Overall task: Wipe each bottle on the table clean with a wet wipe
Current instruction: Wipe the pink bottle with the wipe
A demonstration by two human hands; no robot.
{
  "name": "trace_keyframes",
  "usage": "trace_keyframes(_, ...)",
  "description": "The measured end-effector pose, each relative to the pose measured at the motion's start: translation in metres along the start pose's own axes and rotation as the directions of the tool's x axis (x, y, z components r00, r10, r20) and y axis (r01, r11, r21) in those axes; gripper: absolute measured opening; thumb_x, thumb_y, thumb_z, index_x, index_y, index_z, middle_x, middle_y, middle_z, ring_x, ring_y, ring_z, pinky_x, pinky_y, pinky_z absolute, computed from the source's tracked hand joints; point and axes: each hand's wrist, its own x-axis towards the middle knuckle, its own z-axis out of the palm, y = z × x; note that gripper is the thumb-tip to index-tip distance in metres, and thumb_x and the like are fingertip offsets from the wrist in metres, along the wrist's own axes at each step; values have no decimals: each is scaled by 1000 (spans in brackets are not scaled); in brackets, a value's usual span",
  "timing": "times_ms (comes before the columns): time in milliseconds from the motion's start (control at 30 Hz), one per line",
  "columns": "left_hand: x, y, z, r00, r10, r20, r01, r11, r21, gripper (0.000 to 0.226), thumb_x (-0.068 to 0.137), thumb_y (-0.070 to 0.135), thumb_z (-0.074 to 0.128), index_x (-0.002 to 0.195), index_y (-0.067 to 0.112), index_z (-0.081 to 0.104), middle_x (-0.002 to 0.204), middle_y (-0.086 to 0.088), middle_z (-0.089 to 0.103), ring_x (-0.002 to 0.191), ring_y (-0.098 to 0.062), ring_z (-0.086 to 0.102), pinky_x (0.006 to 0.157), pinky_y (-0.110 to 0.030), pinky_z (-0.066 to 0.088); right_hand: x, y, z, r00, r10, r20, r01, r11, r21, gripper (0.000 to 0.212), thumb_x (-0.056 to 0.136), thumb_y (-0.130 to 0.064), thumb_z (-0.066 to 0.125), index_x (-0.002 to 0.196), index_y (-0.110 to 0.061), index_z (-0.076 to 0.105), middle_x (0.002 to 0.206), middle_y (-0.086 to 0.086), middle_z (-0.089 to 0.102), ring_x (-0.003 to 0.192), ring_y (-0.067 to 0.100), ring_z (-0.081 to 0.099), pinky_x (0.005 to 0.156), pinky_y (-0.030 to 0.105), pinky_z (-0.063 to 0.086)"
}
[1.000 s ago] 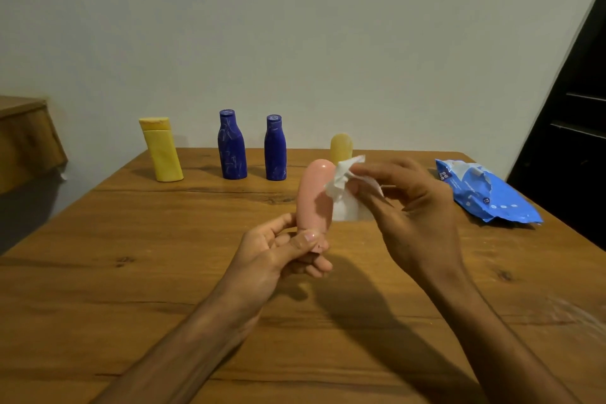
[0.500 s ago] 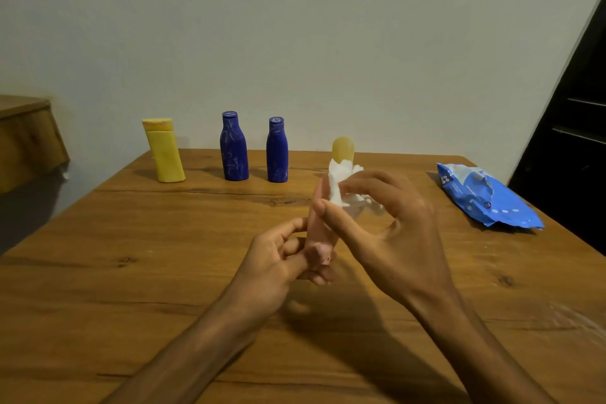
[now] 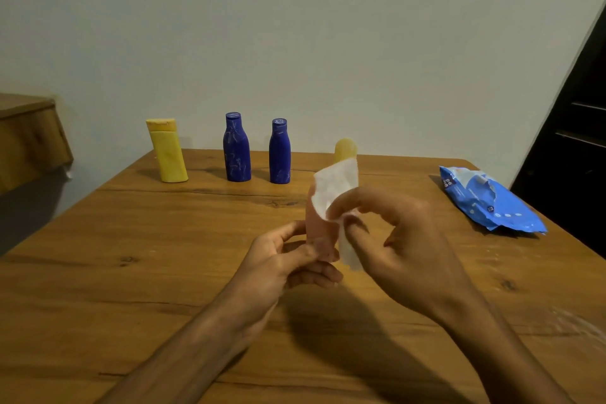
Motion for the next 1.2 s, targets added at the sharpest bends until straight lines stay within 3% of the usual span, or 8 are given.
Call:
trace_keyframes(133, 2, 0, -1, 1000, 3, -10, -4, 998, -67, 41, 79, 15, 64, 118, 6, 58, 97, -24, 72, 80, -31, 71, 77, -40, 58, 1, 6, 7, 999, -51, 4, 52, 997, -56, 23, 84, -25, 70, 107, -27, 67, 110, -15, 59, 105, -2, 53, 84, 14, 45)
trace_keyframes(367, 1, 2, 0, 999, 33, 8, -32, 993, -114, 39, 76, 16, 63, 114, 7, 61, 92, -22, 72, 76, -28, 71, 66, -31, 59, 1, 9, 6, 999, 34, 2, -34, 996, -80, 36, 80, -58, 62, 104, -33, 72, 113, -15, 49, 108, -1, 44, 81, 16, 41)
trace_keyframes(533, 1, 2, -2, 1000, 16, -2, -16, 991, -134, 37, 77, 14, 63, 113, 5, 62, 95, -21, 72, 78, -29, 71, 72, -36, 59, 2, 8, 2, 1000, 0, -31, -1, 999, -35, 25, 82, -40, 59, 96, -26, 74, 104, -15, 62, 101, -2, 54, 75, 14, 44)
trace_keyframes(667, 0, 1, 0, 1000, 19, -15, -21, 990, -138, 25, 90, 2, 52, 114, 5, 59, 89, -16, 74, 75, -24, 72, 66, -31, 59, -3, 6, 8, 999, -41, 12, 42, 993, -109, 22, 80, -42, 61, 98, -34, 71, 110, -20, 47, 106, -3, 44, 78, 15, 41)
trace_keyframes(867, -2, 2, 0, 1000, 6, -14, -8, 977, -214, 22, 83, 3, 55, 104, 3, 59, 77, -12, 74, 64, -19, 71, 53, -24, 57, -4, 2, 14, 994, -67, 86, 74, 994, -78, 29, 84, -42, 50, 106, -34, 67, 106, -19, 60, 105, 0, 52, 86, 32, 50)
trace_keyframes(933, 0, 3, -1, 1000, -1, -21, -4, 978, -209, 26, 81, 5, 56, 107, 4, 61, 85, -15, 74, 69, -22, 72, 59, -28, 59, -3, 4, 12, 998, -61, 28, 62, 998, -16, 28, 84, -39, 49, 105, -33, 67, 103, -22, 64, 104, -3, 55, 82, 20, 48)
trace_keyframes(1033, 2, 4, -2, 1000, -11, 7, 12, 984, -180, 41, 77, 13, 63, 117, 7, 60, 97, -21, 73, 77, -28, 72, 71, -35, 59, 0, 7, 10, 993, 40, -109, -30, 995, 92, 18, 88, -25, 59, 102, -33, 67, 96, -23, 64, 95, -5, 58, 70, 9, 48)
trace_keyframes(1200, -1, 2, -1, 996, -41, 79, 54, 984, -172, 52, 76, 14, 64, 126, 7, 50, 100, -25, 71, 75, -26, 70, 68, -30, 59, 8, 14, 9, 948, 281, -149, -232, 931, 280, 12, 86, -28, 62, 97, -29, 68, 97, -12, 65, 85, 4, 62, 61, 21, 55)
